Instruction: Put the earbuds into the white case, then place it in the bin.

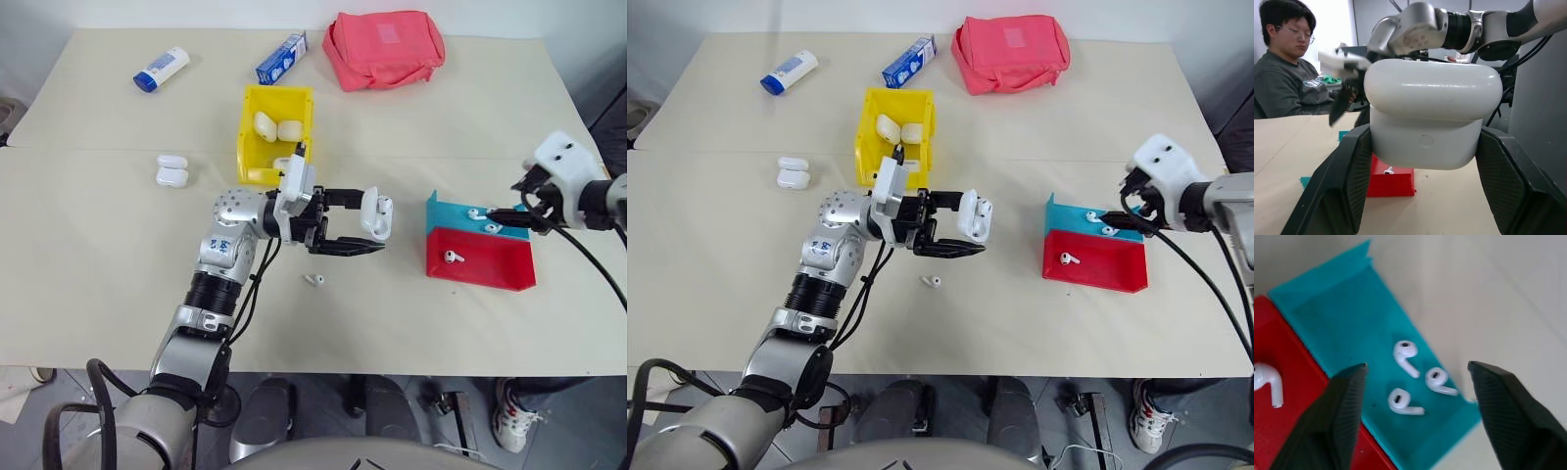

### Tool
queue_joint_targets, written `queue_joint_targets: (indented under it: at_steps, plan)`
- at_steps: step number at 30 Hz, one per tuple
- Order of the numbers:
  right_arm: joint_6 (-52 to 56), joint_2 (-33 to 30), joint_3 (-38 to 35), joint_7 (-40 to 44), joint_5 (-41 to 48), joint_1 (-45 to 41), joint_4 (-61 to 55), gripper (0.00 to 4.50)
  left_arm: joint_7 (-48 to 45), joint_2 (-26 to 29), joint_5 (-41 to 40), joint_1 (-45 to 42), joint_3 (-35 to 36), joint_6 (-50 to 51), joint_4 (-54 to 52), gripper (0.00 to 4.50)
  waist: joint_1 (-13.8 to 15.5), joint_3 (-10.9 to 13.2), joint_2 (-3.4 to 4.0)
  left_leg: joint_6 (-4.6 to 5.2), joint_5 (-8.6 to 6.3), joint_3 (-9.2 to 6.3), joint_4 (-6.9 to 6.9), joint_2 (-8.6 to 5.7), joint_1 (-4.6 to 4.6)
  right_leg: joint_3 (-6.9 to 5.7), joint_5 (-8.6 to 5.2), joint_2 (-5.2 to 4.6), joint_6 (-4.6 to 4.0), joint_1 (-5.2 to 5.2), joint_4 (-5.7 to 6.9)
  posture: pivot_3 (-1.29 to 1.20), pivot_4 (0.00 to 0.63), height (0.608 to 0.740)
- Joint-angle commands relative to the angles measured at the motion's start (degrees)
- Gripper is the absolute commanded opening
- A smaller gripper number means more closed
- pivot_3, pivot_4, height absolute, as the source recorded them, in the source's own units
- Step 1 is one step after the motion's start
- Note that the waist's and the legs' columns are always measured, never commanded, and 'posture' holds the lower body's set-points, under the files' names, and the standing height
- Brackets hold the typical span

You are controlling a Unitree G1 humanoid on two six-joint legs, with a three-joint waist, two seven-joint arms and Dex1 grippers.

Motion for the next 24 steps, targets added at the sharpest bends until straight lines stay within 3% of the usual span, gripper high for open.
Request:
queue_joint_targets:
  at_steps: [1, 6, 9, 24]
  plan:
    - [-4.6, 1.1, 1.7, 2.9, -5.3, -4.3, 5.7, 3.58, 0.4, 0.1, -1.5, 0.1, -0.3, -0.1, -2.7, 2.80, -0.1, 0.0, 0.00, -0.01, 0.02, 0.02, 0.02, 0.00, 0.01, 0.01, 0.04, 0.00, 0.02, 0.01, 0.00, 0.00, 0.150, 0.740]
    - [-9.9, 4.4, 3.9, 6.0, -10.3, -9.6, 13.5, 3.58, 0.8, 0.2, -1.7, 0.5, -0.5, 0.0, -3.3, 2.80, -0.7, 0.0, 0.01, -0.08, 0.06, 0.04, 0.02, 0.03, 0.04, 0.02, 0.06, 0.03, 0.01, 0.01, 0.02, 0.00, 0.150, 0.740]
    - [-12.9, 6.5, 4.6, 7.3, -12.9, -12.9, 18.6, 3.05, 1.1, 0.2, -1.7, 0.5, -0.5, 0.0, -3.4, 2.80, -1.3, 0.0, 0.02, -0.08, 0.06, 0.05, 0.01, 0.01, 0.03, 0.03, 0.06, 0.03, 0.02, 0.01, 0.02, 0.00, 0.150, 0.740]
    - [-24.5, 14.4, 6.2, 12.3, -21.7, -22.5, 37.8, 3.05, 2.3, 0.9, -1.8, 0.6, -0.6, 0.2, -3.8, 2.80, -1.5, 0.0, 0.05, -0.16, 0.11, 0.17, 0.00, 0.04, 0.10, 0.11, 0.07, 0.08, 0.02, 0.02, 0.06, 0.00, 0.150, 0.740]
